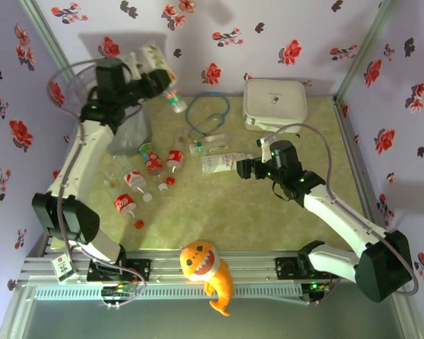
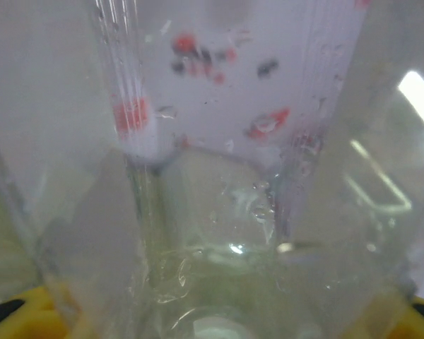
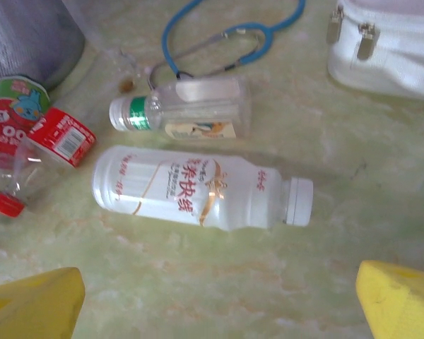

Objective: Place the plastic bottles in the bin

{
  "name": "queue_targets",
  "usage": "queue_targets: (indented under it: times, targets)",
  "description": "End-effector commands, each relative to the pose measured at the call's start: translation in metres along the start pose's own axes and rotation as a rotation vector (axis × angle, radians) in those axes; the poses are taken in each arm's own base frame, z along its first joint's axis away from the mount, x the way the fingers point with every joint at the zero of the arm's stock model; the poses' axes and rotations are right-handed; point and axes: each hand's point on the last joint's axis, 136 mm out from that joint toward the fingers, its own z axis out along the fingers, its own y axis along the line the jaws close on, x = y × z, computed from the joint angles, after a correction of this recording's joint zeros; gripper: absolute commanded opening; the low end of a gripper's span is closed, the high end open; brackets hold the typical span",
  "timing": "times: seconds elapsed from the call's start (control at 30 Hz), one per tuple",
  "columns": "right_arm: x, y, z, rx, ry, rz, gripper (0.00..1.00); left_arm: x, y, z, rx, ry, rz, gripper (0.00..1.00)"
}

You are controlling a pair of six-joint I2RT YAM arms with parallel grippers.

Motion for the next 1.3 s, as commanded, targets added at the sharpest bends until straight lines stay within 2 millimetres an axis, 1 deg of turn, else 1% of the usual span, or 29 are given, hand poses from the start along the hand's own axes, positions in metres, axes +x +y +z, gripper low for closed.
queue_targets:
  times: [0.0, 0.07, 0.17, 0.27, 0.37, 0.43, 0.53, 0.6, 0.77, 0.87, 1.07, 1.27]
  targets:
    - [0.007, -0.008, 0.003, 0.03, 0.023, 0.028, 0.99, -0.037, 0.024, -0.038, -0.117, -0.073, 0.069, 0.38]
    - [0.009, -0.009, 0.004, 0.035, 0.035, 0.029, 0.99, -0.064, 0.048, -0.054, -0.19, -0.146, 0.06, 0.34]
    - [0.011, -0.011, 0.003, 0.041, 0.036, 0.03, 0.99, -0.089, 0.081, -0.067, -0.287, -0.202, 0.051, 0.28]
    - [0.013, -0.015, 0.003, 0.053, 0.043, 0.033, 0.99, -0.099, 0.109, -0.07, -0.37, -0.207, 0.056, 0.28]
    - [0.013, -0.018, -0.002, 0.069, 0.048, 0.024, 0.99, -0.102, 0.138, -0.071, -0.476, -0.198, 0.081, 0.26]
    - [0.013, -0.021, -0.006, 0.079, 0.045, 0.024, 0.99, -0.101, 0.158, -0.07, -0.528, -0.188, 0.075, 0.24]
    - [0.015, -0.026, -0.007, 0.088, 0.044, 0.034, 0.99, -0.094, 0.181, -0.066, -0.579, -0.167, 0.073, 0.24]
    - [0.016, -0.027, -0.006, 0.088, 0.051, 0.04, 0.99, -0.085, 0.193, -0.061, -0.602, -0.14, 0.069, 0.24]
    - [0.018, -0.028, -0.004, 0.088, 0.06, 0.04, 0.99, -0.064, 0.218, -0.048, -0.633, -0.086, 0.045, 0.23]
    - [0.02, -0.03, -0.004, 0.094, 0.064, 0.039, 0.99, -0.052, 0.227, -0.042, -0.642, -0.055, 0.029, 0.22]
    - [0.023, -0.033, 0.001, 0.101, 0.075, 0.041, 0.99, -0.023, 0.236, -0.025, -0.643, 0.021, 0.029, 0.21]
    - [0.021, -0.034, 0.003, 0.105, 0.081, 0.036, 0.99, 0.0, 0.252, -0.014, -0.658, 0.081, 0.007, 0.22]
